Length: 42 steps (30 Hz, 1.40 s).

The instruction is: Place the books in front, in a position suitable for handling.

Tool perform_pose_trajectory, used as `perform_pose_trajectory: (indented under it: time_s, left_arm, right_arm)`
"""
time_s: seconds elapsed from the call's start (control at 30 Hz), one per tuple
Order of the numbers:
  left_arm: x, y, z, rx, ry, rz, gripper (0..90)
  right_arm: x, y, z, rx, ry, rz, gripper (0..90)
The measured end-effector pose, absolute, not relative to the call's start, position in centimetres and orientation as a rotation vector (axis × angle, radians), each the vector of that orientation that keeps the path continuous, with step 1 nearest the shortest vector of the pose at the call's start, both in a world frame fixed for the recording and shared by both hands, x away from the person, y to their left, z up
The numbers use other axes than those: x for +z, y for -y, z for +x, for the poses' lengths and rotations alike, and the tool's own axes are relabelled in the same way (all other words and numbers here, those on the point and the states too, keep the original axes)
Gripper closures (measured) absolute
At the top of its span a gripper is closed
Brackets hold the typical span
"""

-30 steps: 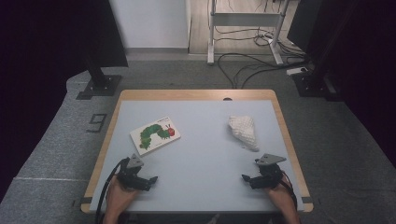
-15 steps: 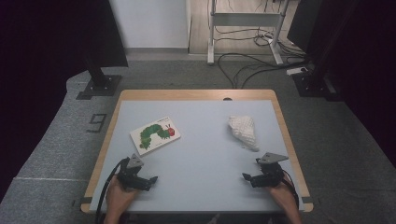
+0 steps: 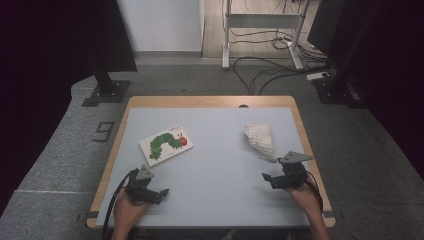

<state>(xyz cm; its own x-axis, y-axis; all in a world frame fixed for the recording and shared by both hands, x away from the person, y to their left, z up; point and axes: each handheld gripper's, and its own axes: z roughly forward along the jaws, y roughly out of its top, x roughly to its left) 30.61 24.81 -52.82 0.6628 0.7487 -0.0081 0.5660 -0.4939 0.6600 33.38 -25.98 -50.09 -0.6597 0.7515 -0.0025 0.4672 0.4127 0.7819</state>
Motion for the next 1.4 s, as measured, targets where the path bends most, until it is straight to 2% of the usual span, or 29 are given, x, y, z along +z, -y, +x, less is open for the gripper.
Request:
perform_pose_trajectory:
  time_s: [0.6,0.73,0.9,1.4]
  left_arm:
    - [-52.8,-24.8,30.6,0.371,-1.012,2.237,0.0]
    - [-52.8,-24.8,30.6,0.371,-1.012,2.238,0.0]
    - [-52.8,-24.8,30.6,0.371,-1.012,2.238,0.0]
    - [-52.8,-24.8,30.6,0.372,-1.012,2.238,0.0]
  right_arm:
    - [-48.4,26.0,36.8,1.094,-2.271,1.102,10.3]
    - [-48.0,25.8,37.9,1.079,-2.256,1.112,8.3]
    - [-47.8,25.0,39.6,1.054,-2.239,1.142,1.0]
    - [-47.8,23.5,44.5,1.026,-2.215,1.218,0.0]
